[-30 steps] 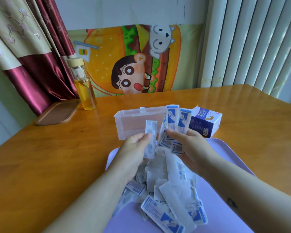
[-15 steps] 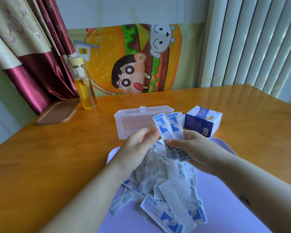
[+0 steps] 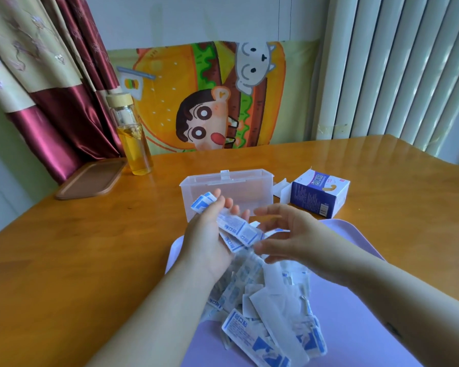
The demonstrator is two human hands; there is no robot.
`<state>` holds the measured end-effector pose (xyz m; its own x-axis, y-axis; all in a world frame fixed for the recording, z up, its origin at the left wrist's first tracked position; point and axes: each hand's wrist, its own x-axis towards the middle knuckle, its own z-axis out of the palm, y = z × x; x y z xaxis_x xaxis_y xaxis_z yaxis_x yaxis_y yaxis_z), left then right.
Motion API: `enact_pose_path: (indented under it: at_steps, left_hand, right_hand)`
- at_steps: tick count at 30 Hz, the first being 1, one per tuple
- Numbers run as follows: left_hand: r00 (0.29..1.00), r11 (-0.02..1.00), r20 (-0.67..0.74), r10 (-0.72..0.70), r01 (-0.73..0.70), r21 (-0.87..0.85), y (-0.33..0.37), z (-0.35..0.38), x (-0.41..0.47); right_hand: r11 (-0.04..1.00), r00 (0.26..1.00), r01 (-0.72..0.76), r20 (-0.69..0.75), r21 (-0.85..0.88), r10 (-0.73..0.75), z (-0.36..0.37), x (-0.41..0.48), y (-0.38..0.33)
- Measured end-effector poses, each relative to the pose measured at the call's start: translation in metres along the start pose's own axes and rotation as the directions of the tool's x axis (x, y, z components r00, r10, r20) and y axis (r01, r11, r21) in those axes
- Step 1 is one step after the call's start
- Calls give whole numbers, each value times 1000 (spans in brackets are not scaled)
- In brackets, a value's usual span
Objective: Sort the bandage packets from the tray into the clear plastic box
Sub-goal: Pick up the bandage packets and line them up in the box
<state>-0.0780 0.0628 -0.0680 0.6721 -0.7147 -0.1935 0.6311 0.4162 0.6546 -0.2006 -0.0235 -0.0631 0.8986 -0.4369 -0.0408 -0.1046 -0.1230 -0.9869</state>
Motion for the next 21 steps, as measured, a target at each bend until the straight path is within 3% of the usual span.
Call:
enact_pose_path:
  at_steps: [2, 4, 7, 9, 13, 17, 21]
  left_hand:
    - [998, 998, -20, -65, 65, -9, 3, -2, -1]
    - [989, 989, -14, -147, 147, -2, 2, -1, -5]
    - [969, 970, 31, -243, 243, 27, -1, 3, -10]
    - [959, 951, 56, -278, 266, 159, -3, 3, -12]
    - [946, 901, 112, -303, 246, 358, -3, 2, -17]
    - [951, 908, 147, -272, 203, 366, 2, 8, -21]
    - [957, 881, 176, -229, 126, 456, 2, 15, -25]
  right_hand:
    - [919, 980, 174, -33, -354, -198, 1, -4, 1]
    - [711, 931, 317, 62, -628, -360, 2, -6, 1]
    - [482, 892, 397, 203, -781, -405, 4, -2, -1]
    - [386, 893, 391, 242, -836, -379, 5, 2, -7]
    - [364, 885, 400, 251, -841, -392, 1, 7, -21]
    - [314, 901, 402, 311, -860, -302, 3, 3, -27]
    - [331, 883, 431, 316, -840, -348, 5, 4, -28]
